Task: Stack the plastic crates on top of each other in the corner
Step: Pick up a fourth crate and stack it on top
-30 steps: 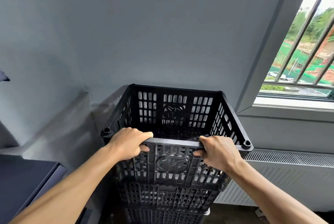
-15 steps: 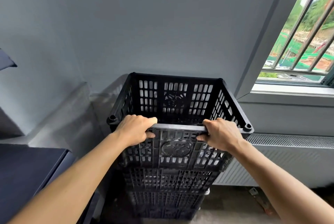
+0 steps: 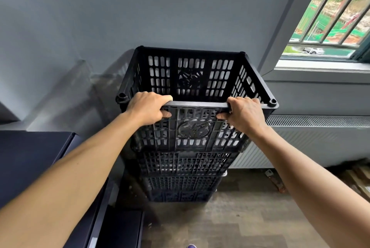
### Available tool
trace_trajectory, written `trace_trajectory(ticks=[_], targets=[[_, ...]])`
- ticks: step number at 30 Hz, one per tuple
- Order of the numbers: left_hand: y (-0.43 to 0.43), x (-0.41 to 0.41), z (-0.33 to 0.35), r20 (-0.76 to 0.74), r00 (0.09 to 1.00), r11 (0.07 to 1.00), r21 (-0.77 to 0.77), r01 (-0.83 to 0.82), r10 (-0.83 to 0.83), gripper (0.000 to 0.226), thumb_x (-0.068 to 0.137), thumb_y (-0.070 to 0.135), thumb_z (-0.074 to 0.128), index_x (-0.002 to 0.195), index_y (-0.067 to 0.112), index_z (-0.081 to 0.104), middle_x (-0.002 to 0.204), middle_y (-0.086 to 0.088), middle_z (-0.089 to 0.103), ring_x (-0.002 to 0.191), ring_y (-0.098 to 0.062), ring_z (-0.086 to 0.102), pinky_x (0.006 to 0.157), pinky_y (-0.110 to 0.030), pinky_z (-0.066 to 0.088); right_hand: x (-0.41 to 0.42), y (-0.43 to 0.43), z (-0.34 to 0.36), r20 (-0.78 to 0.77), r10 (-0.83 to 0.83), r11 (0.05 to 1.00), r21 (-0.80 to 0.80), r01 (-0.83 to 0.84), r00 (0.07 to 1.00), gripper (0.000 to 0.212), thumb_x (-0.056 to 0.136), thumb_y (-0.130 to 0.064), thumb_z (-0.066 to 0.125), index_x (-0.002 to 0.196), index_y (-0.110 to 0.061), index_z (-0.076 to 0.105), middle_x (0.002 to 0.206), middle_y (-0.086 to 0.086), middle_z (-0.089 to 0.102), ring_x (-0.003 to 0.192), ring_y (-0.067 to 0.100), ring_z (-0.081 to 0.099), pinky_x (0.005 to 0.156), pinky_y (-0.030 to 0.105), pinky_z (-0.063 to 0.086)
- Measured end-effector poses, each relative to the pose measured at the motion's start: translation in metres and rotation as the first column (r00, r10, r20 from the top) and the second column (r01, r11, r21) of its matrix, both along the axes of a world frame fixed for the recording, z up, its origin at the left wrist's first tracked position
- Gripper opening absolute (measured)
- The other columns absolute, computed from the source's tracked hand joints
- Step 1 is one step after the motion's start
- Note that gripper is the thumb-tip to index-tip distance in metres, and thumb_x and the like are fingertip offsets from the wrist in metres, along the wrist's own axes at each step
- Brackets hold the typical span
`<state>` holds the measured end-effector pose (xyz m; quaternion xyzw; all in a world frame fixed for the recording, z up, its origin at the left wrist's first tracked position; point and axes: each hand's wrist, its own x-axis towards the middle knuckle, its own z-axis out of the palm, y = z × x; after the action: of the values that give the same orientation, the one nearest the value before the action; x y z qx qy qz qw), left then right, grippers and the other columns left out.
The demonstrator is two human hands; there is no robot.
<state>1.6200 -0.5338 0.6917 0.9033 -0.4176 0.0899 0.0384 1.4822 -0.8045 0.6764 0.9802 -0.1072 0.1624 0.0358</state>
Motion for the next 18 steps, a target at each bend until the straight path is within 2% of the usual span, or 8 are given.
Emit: trace_trajectory(ticks=[4, 7, 12, 15, 18], targets=[[-0.004, 0.009, 0.002, 0.016, 1.0, 1.0, -0.008, -0.006, 0.006, 0.031, 0.087, 0.053, 0.063, 0.104, 0.028, 0.058, 0.082, 0.001, 0.069, 0.084, -0.028, 0.066, 0.065, -0.034, 0.036, 0.01, -0.006, 0.003, -0.018, 0.007, 1.0, 0.005, -0.007, 1.0, 0.048, 0.072, -0.071, 0.058, 0.072, -0.024, 0.047, 0.066, -0.009, 0.055, 0.068, 0.02, 0.059, 0.085, 0.041, 0.036], [-0.009, 0.015, 0.005, 0.026, 0.999, 0.999, -0.017, -0.027, 0.027, 0.035, 0.087, 0.054, 0.063, 0.111, 0.029, 0.059, 0.089, -0.001, 0.071, 0.089, -0.03, 0.066, 0.066, -0.034, 0.035, 0.018, -0.008, 0.007, -0.008, 0.002, 1.0, 0.022, -0.002, 1.0, 0.047, 0.073, -0.068, 0.062, 0.07, -0.025, 0.045, 0.065, -0.009, 0.057, 0.07, 0.021, 0.06, 0.09, 0.044, 0.03], [-0.004, 0.015, 0.003, -0.016, 1.0, 0.999, -0.033, -0.024, 0.023, 0.025, 0.086, 0.052, 0.064, 0.091, 0.03, 0.056, 0.072, 0.004, 0.062, 0.076, -0.027, 0.062, 0.065, -0.035, 0.04, 0.019, -0.011, 0.007, 0.016, 0.02, 1.0, 0.018, -0.021, 1.0, 0.043, 0.077, -0.065, 0.062, 0.071, -0.028, 0.042, 0.073, -0.007, 0.066, 0.08, 0.022, 0.062, 0.098, 0.048, 0.025], [0.002, 0.015, 0.001, -0.011, 0.999, 0.998, -0.053, -0.031, 0.031, 0.027, 0.085, 0.055, 0.065, 0.089, 0.03, 0.055, 0.069, 0.007, 0.058, 0.069, -0.024, 0.055, 0.063, -0.034, 0.037, 0.021, -0.006, 0.011, 0.026, 0.031, 0.999, 0.015, -0.031, 0.999, 0.039, 0.077, -0.063, 0.064, 0.073, -0.029, 0.045, 0.078, -0.007, 0.069, 0.083, 0.022, 0.063, 0.1, 0.047, 0.024], [0.002, 0.015, 0.004, -0.008, 1.0, 0.998, -0.065, -0.022, 0.021, 0.026, 0.084, 0.054, 0.066, 0.088, 0.03, 0.055, 0.067, 0.007, 0.057, 0.07, -0.026, 0.058, 0.063, -0.034, 0.037, 0.02, -0.005, 0.013, 0.033, 0.026, 0.999, 0.035, -0.028, 0.999, 0.038, 0.077, -0.063, 0.064, 0.076, -0.027, 0.053, 0.079, -0.009, 0.068, 0.082, 0.02, 0.062, 0.098, 0.046, 0.025]])
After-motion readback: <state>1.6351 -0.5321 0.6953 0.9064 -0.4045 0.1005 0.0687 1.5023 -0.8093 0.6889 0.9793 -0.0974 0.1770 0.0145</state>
